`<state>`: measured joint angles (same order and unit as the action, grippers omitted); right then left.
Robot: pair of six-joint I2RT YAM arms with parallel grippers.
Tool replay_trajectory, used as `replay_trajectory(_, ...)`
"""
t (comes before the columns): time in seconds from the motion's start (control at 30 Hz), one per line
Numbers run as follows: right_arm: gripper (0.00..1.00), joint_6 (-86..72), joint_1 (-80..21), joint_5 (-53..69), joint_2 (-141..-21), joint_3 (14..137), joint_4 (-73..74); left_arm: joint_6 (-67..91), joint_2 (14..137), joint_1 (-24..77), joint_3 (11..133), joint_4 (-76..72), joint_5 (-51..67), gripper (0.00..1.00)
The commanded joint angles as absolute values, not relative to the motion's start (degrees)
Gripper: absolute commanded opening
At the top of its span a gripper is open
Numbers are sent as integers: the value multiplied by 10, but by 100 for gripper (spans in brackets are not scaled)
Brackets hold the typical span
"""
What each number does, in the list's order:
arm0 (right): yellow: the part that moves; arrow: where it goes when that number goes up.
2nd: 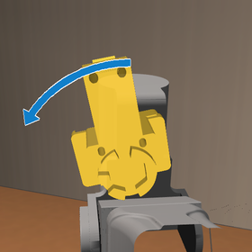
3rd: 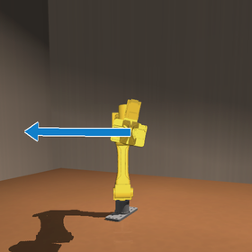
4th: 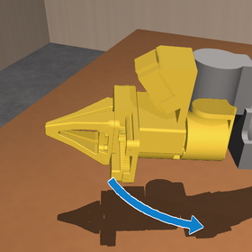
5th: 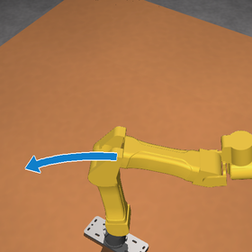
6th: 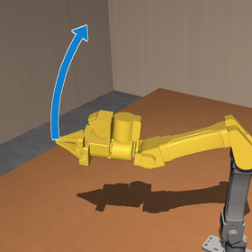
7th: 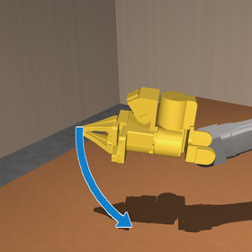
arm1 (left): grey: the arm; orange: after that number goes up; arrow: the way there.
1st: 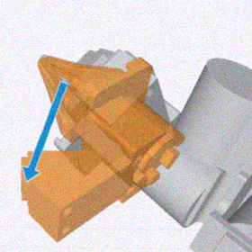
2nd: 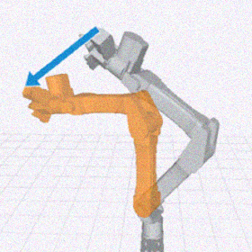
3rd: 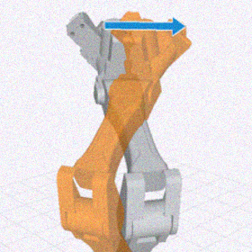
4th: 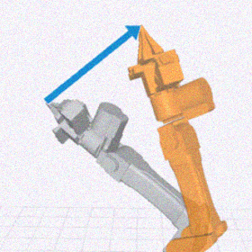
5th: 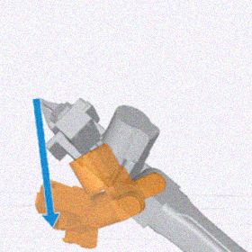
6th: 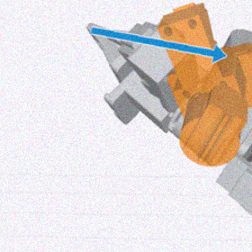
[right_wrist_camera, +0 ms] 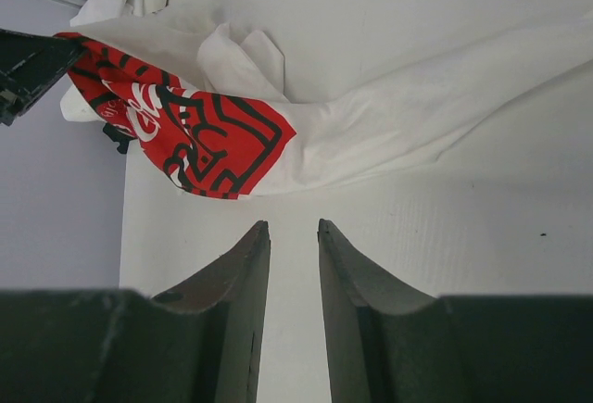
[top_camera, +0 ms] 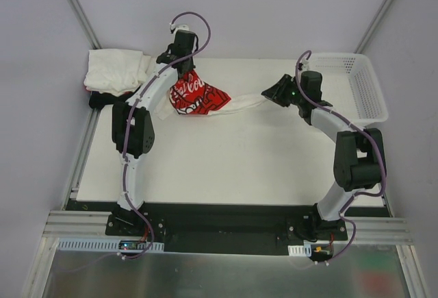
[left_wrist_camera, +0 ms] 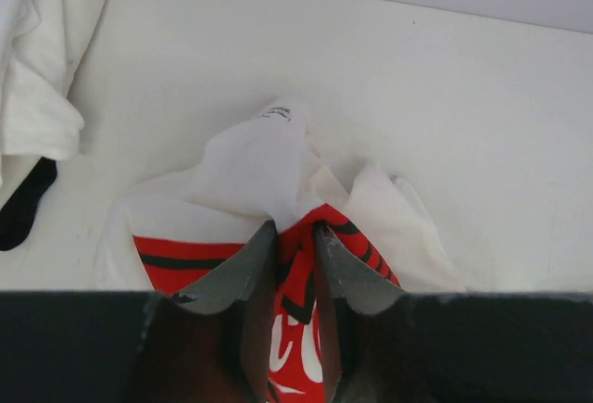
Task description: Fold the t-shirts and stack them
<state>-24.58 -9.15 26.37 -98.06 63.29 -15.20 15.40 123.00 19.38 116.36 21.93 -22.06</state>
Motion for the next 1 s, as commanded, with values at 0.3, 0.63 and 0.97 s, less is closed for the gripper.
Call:
replay_trajectory(0.3, 31, -231, -101, 264, -972, 635, -170, 98, 1180, 184, 1147, 206, -214, 97)
replay_trajectory(0.63, 31, -240, -103, 272, -976, 632, -178, 233, 892, 184, 784, 191, -315, 98)
replay_trajectory(0.97, 31, -245, -100, 279, -960, 618, -190, 323, 897, 122, 718, 181, -290, 99)
